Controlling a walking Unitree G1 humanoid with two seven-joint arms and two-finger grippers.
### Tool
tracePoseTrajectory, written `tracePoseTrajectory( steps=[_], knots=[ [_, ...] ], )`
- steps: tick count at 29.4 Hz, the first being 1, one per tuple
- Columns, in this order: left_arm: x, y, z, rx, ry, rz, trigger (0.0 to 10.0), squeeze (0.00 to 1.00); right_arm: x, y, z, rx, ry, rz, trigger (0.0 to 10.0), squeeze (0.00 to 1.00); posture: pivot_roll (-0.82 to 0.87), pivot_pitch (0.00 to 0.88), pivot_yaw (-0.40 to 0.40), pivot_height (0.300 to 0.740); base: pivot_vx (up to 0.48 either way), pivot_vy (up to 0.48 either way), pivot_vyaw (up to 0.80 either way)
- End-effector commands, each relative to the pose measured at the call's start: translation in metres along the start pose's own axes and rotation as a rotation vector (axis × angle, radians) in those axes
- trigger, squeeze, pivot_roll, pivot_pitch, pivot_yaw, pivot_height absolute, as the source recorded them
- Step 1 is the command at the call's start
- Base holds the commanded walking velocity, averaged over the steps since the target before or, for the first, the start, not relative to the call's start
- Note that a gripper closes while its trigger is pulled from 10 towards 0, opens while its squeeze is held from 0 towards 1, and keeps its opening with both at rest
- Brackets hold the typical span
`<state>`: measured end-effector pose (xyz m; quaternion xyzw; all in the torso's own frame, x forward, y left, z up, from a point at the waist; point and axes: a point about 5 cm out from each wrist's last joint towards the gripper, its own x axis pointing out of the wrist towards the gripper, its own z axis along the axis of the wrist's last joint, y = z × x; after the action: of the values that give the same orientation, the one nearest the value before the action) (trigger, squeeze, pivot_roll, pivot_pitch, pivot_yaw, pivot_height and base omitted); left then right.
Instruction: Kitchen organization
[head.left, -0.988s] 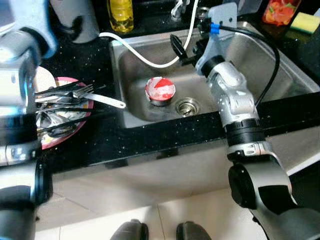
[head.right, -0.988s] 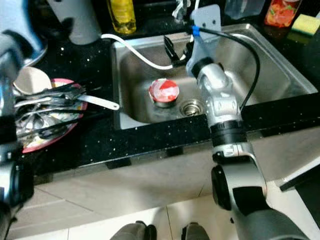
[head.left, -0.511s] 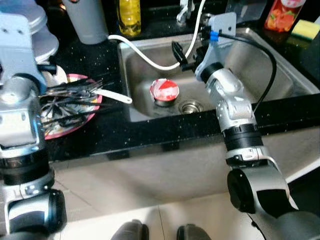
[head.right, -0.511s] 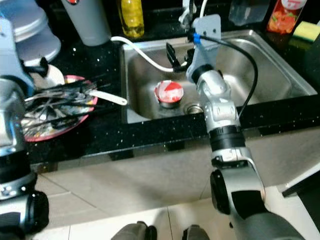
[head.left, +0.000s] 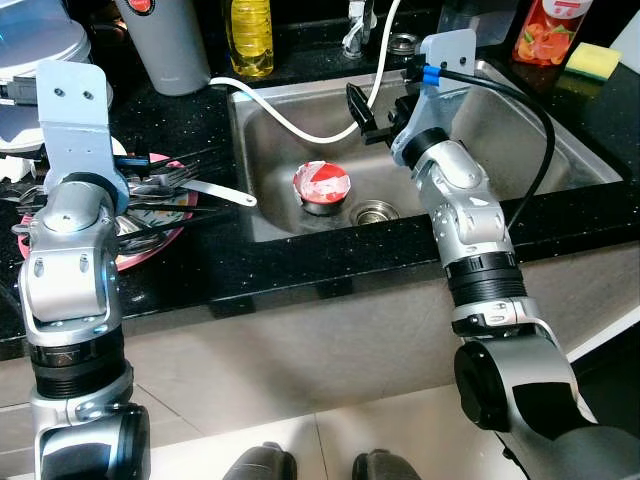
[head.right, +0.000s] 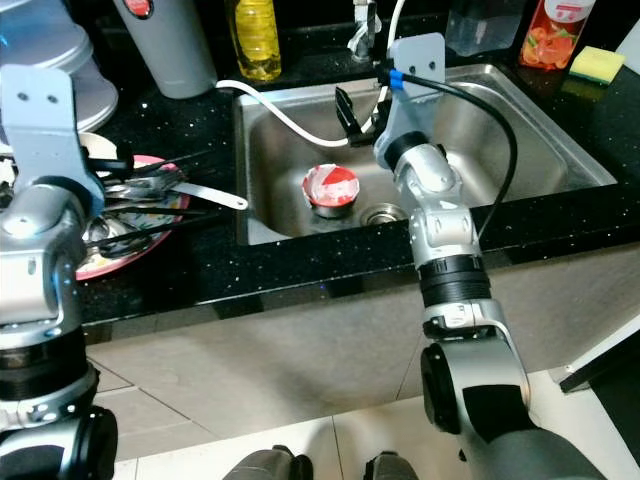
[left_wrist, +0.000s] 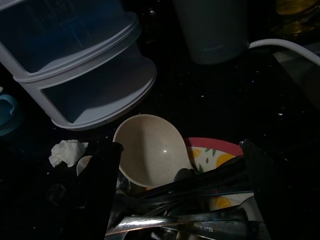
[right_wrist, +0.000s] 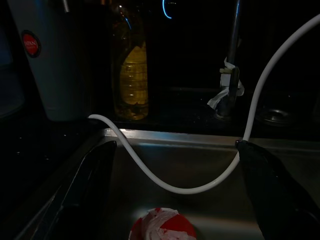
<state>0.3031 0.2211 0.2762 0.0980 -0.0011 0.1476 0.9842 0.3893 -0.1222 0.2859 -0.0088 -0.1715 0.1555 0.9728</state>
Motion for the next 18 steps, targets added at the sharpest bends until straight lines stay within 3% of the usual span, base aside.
tracePoseTrajectory(
  steps=[1, 11, 13, 15, 17, 18],
  knots=[
    [-0.001, 0.003, -0.004, 0.015, 0.020, 0.019, 10.0, 0.00, -0.001, 0.003, -0.001, 0.007, 0.002, 0.002, 10.0, 0.00, 0.15, 0.069, 0.087, 0.740, 0.000, 0.000, 0.00],
    [-0.004, 0.003, -0.002, 0.018, -0.006, 0.037, 10.0, 0.00, -0.004, 0.001, -0.002, 0.011, 0.008, -0.007, 10.0, 0.00, 0.15, 0.065, 0.085, 0.740, 0.000, 0.000, 0.00],
    [-0.007, 0.004, -0.001, 0.070, -0.028, 0.041, 10.0, 0.00, -0.004, 0.001, -0.003, 0.011, 0.007, -0.008, 10.0, 0.00, 0.15, 0.060, 0.085, 0.740, 0.000, 0.000, 0.00],
    [-0.011, 0.007, -0.010, 0.113, 0.033, 0.030, 10.0, 0.00, -0.005, 0.002, -0.003, 0.004, 0.006, -0.011, 10.0, 0.00, 0.16, 0.054, 0.089, 0.740, 0.000, 0.000, 0.00],
    [-0.020, 0.016, -0.017, 0.071, 0.102, 0.008, 10.0, 0.00, -0.007, 0.001, -0.004, -0.004, 0.004, -0.015, 10.0, 0.00, 0.16, 0.053, 0.087, 0.740, 0.000, 0.000, 0.00],
    [-0.027, 0.021, -0.020, 0.092, 0.115, -0.024, 10.0, 0.00, -0.009, 0.000, -0.004, -0.007, 0.005, -0.022, 10.0, 0.00, 0.17, 0.050, 0.084, 0.740, 0.000, 0.000, 0.00]
  ],
)
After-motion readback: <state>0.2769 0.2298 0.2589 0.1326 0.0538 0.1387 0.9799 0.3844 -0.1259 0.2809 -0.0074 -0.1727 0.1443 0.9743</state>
